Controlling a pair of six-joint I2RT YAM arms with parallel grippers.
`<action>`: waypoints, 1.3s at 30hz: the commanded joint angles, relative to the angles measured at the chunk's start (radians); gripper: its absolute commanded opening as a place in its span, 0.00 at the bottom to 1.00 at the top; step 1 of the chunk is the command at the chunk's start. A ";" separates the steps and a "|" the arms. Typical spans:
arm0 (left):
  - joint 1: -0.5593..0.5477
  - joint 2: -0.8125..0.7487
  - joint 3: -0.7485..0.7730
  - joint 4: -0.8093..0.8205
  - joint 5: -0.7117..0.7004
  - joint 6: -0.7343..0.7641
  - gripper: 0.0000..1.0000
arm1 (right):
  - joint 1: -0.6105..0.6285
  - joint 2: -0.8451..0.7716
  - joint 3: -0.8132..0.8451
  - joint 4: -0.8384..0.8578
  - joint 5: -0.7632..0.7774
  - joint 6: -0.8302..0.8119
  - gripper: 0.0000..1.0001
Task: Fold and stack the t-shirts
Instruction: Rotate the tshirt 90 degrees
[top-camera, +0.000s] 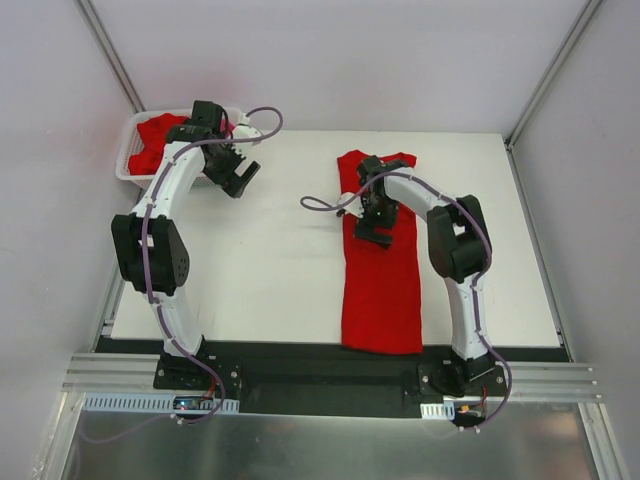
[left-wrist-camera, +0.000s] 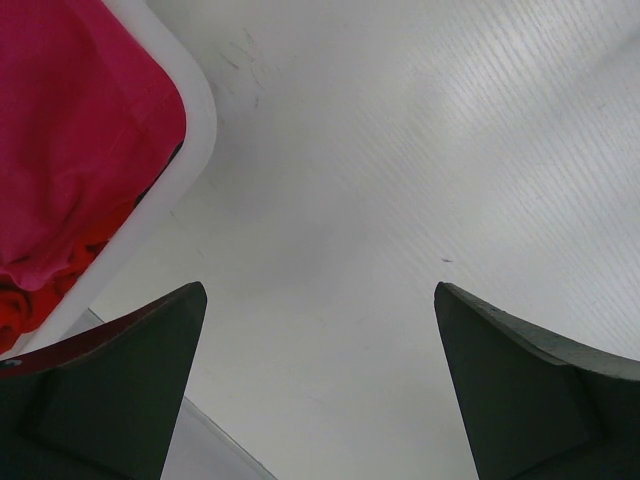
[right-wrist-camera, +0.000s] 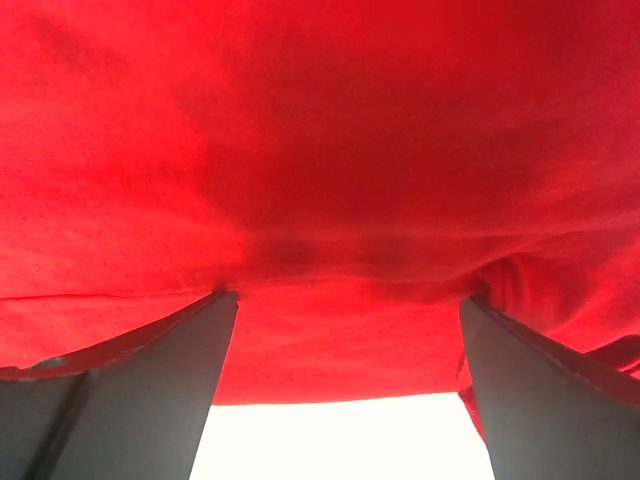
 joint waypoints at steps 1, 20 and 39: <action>-0.017 -0.029 -0.014 -0.019 -0.030 0.020 0.99 | -0.002 0.055 0.082 -0.052 -0.057 -0.020 0.96; -0.011 -0.052 0.021 -0.019 -0.051 0.036 0.99 | 0.110 0.192 0.266 -0.065 -0.089 -0.044 0.96; -0.006 -0.141 -0.030 -0.020 -0.057 0.070 0.99 | 0.146 0.268 0.420 -0.120 -0.094 0.376 0.96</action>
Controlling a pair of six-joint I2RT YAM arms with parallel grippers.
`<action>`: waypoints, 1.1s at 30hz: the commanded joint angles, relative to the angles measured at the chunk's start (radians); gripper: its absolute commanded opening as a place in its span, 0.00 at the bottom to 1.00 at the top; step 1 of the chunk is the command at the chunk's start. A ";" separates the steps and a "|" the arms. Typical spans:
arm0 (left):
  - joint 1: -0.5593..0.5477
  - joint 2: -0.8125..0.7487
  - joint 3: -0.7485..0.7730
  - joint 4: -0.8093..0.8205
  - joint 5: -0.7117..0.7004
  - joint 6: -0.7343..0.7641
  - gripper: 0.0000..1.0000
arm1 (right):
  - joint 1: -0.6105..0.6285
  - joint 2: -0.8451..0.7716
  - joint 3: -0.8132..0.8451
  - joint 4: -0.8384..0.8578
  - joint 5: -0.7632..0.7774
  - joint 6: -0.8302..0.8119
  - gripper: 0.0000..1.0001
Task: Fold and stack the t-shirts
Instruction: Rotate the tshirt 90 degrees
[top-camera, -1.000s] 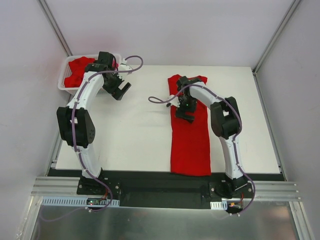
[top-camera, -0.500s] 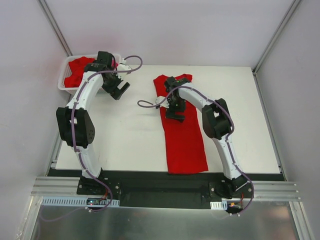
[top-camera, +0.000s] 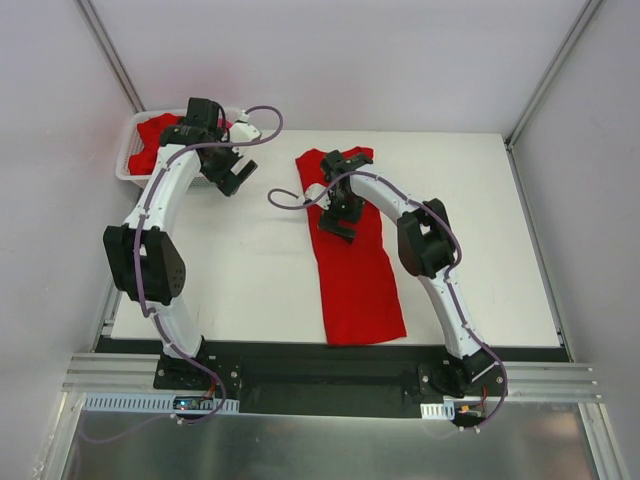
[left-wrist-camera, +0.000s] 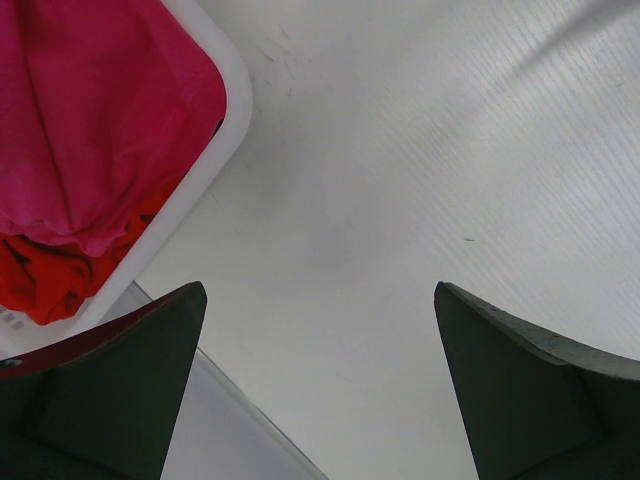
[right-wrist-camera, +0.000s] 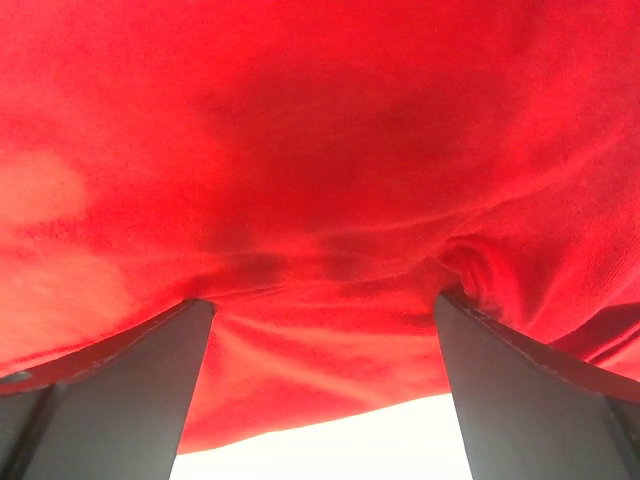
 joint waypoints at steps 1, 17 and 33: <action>0.010 -0.068 -0.015 -0.019 -0.009 0.021 0.99 | 0.010 0.024 -0.003 -0.007 -0.066 0.230 0.96; 0.010 -0.092 -0.032 -0.022 -0.016 0.025 0.99 | 0.003 0.013 -0.012 -0.039 0.021 0.171 0.96; 0.005 -0.074 -0.048 -0.030 0.023 0.013 0.99 | 0.038 -0.458 -0.322 -0.157 -0.277 0.036 0.96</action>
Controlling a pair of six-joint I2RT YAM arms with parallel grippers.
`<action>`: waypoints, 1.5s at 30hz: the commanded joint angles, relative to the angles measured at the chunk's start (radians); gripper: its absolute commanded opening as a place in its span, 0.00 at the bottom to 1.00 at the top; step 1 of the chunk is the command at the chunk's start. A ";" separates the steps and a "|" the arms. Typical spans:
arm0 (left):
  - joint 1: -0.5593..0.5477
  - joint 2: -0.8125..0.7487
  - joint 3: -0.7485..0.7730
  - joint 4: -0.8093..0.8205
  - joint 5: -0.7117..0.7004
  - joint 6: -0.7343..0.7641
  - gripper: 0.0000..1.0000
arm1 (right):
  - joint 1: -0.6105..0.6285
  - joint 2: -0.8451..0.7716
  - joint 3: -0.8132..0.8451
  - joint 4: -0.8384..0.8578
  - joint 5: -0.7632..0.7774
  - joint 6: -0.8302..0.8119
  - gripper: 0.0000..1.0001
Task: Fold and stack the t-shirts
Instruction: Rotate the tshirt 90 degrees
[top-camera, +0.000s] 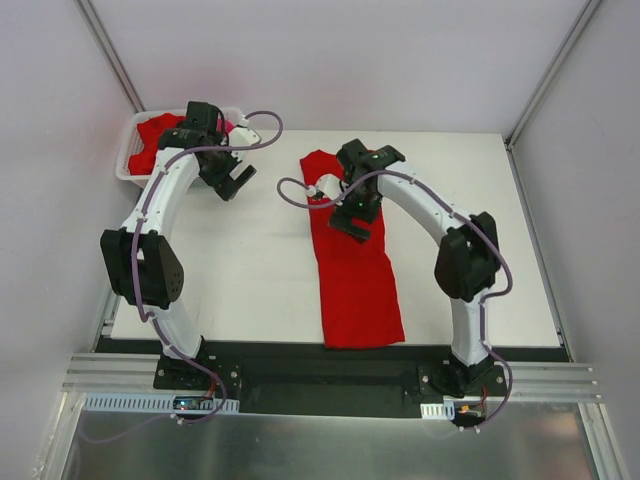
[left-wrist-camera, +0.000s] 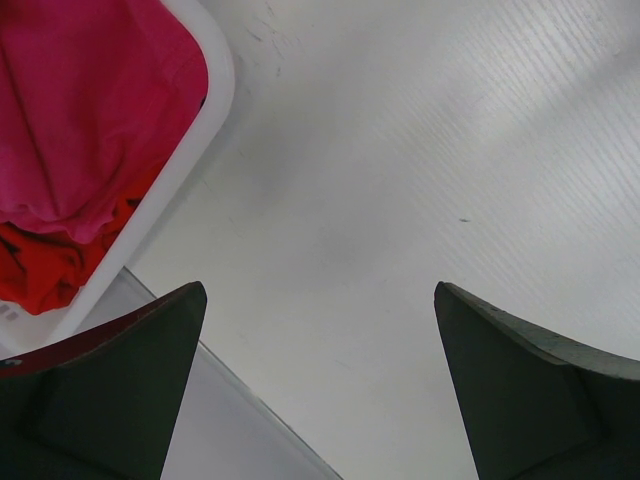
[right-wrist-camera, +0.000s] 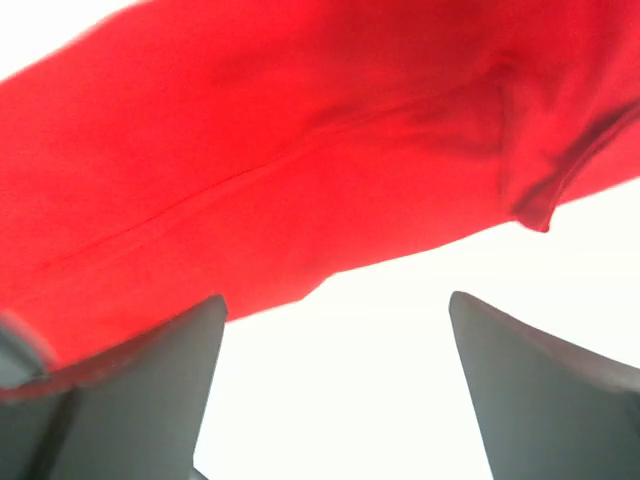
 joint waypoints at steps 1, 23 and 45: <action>0.002 -0.029 -0.004 -0.018 0.027 -0.009 0.99 | 0.032 -0.068 -0.056 -0.165 -0.283 -0.059 0.96; -0.002 -0.032 -0.046 -0.027 0.010 0.010 0.99 | 0.197 -0.129 -0.580 0.308 -0.145 0.079 0.96; -0.002 -0.086 -0.067 -0.030 0.029 0.005 0.99 | 0.271 -0.043 -0.368 0.135 -0.096 0.222 0.96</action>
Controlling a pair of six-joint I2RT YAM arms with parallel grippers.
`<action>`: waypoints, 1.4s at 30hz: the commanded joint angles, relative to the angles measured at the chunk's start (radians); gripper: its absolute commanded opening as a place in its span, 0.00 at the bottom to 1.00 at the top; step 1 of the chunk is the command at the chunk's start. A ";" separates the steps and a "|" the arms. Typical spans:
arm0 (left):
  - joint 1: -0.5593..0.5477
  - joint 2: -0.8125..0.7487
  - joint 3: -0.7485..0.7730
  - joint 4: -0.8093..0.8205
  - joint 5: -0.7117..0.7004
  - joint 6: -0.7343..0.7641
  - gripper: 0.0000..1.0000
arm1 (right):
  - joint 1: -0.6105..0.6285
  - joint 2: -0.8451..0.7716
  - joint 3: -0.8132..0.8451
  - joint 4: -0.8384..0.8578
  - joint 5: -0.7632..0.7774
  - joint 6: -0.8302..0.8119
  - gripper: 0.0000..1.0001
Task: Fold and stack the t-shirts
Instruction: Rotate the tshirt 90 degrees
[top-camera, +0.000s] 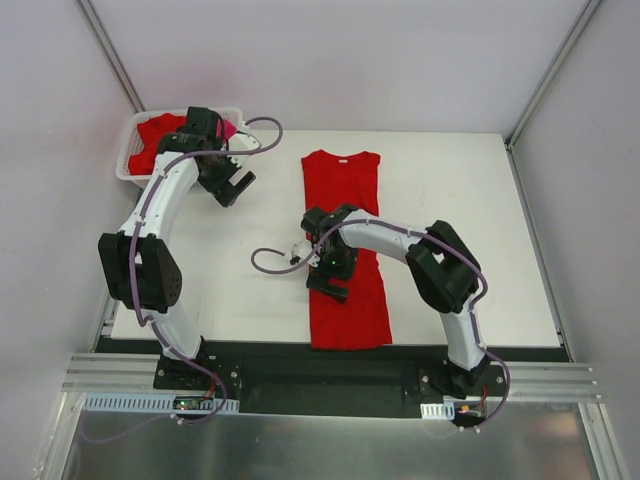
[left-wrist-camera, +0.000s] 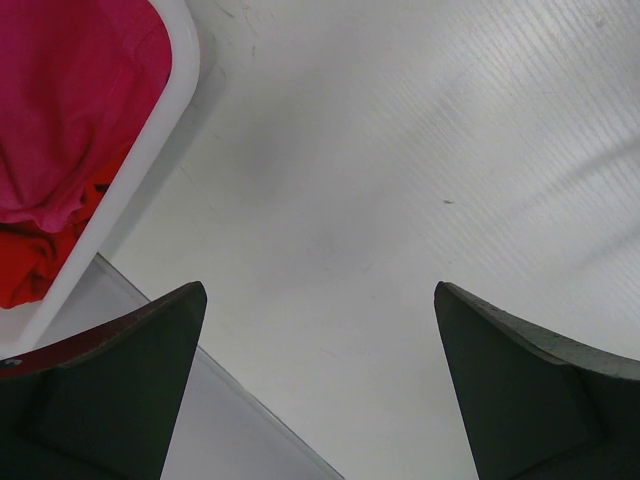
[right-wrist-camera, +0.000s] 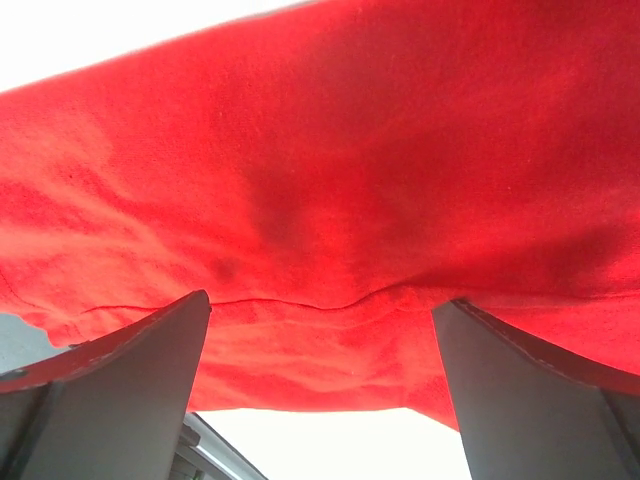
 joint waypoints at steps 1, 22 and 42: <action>-0.002 -0.065 -0.015 -0.020 0.021 0.004 0.99 | 0.016 -0.068 -0.014 -0.021 0.016 0.037 0.96; -0.002 -0.046 -0.018 -0.020 0.029 0.037 0.99 | 0.066 -0.157 -0.109 -0.088 -0.283 0.059 0.96; -0.002 -0.026 -0.026 -0.018 0.053 0.035 0.99 | 0.103 0.097 0.001 -0.171 -0.559 -0.090 0.96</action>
